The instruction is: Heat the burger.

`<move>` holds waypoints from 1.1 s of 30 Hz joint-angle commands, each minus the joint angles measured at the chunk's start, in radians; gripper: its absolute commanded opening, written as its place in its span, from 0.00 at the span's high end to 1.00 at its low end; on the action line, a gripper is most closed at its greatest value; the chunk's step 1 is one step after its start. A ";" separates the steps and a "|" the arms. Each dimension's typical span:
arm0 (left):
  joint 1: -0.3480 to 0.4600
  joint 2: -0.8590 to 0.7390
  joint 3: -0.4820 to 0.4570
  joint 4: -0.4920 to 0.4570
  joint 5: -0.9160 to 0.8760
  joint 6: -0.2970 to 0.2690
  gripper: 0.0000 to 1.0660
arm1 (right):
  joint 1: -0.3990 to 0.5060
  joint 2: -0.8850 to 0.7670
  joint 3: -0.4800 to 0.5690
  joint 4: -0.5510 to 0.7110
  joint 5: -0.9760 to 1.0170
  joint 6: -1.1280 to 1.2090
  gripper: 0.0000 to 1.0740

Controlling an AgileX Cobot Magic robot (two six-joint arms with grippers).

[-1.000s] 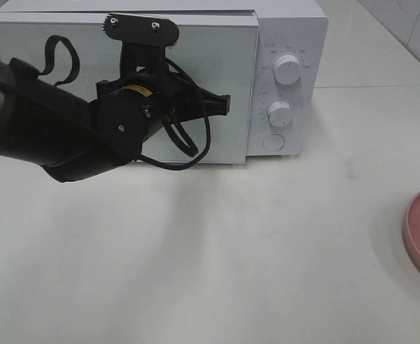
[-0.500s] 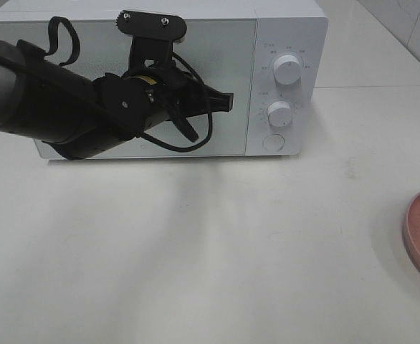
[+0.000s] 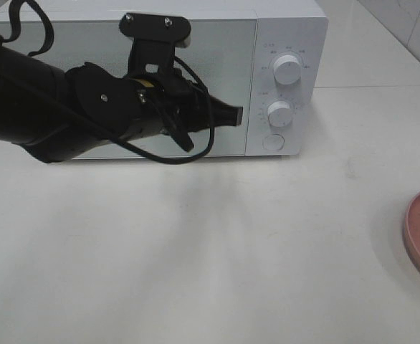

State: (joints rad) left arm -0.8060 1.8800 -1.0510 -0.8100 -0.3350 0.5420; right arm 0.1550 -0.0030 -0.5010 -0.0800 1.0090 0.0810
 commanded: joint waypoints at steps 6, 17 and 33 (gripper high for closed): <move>-0.009 -0.065 0.060 0.006 0.344 0.003 0.07 | -0.009 -0.033 0.002 -0.005 -0.014 -0.010 0.29; 0.007 -0.155 0.060 0.133 0.721 0.001 0.07 | -0.009 -0.033 0.002 -0.005 -0.014 -0.010 0.29; 0.283 -0.393 0.060 0.311 1.207 -0.261 0.07 | -0.009 -0.033 0.002 -0.005 -0.014 -0.010 0.29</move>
State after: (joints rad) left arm -0.5530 1.5190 -0.9910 -0.5430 0.8270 0.3350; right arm 0.1550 -0.0030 -0.5010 -0.0800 1.0090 0.0810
